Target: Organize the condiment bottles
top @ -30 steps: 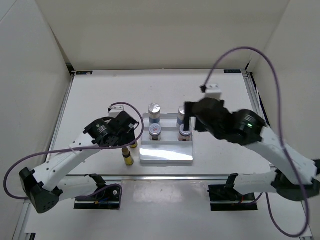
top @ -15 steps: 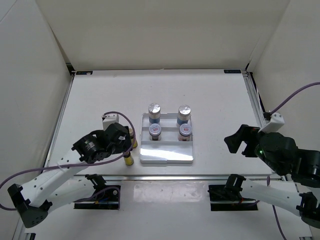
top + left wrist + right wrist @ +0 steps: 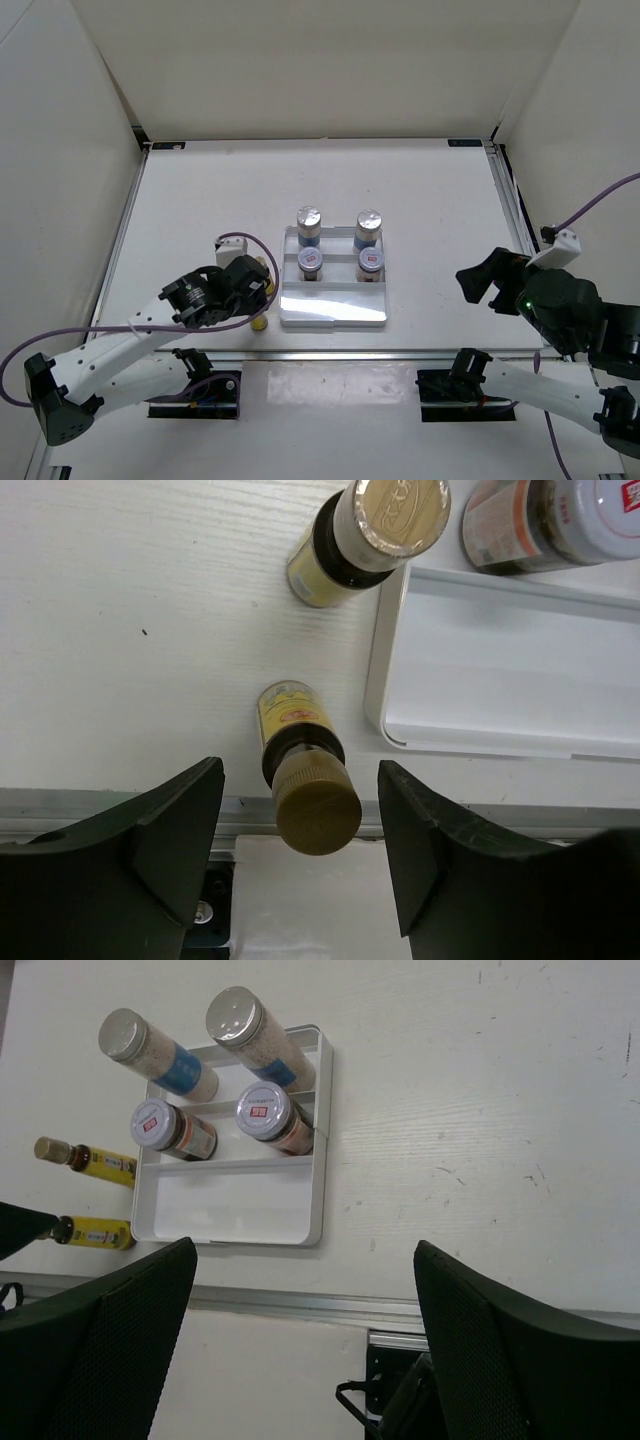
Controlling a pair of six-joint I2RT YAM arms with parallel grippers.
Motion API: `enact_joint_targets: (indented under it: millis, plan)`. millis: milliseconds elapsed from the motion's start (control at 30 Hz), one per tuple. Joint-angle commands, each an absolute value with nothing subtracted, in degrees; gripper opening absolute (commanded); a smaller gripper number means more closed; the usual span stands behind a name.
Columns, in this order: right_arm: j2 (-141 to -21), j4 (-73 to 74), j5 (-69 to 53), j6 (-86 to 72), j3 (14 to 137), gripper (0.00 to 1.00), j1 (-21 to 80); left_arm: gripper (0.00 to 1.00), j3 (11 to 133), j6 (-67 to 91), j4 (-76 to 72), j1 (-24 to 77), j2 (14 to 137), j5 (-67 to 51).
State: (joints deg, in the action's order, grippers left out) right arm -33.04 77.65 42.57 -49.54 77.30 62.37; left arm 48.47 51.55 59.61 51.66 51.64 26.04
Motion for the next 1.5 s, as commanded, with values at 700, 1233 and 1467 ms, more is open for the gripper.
enact_joint_targets:
  millis: [700,1233,1467]
  plan:
    - [-27.89,83.23,55.01,-40.24,72.17,1.00,62.58,0.41,50.63,52.29,60.64,52.47,53.96,24.88]
    - [-21.99,80.86,57.74,-43.42,69.08,1.00,62.58,0.11,67.84,47.99,64.86,53.69,60.28,19.16]
    - [-15.65,82.18,58.80,-46.31,69.08,1.00,63.63,0.11,81.98,46.93,64.86,59.67,72.12,20.21]
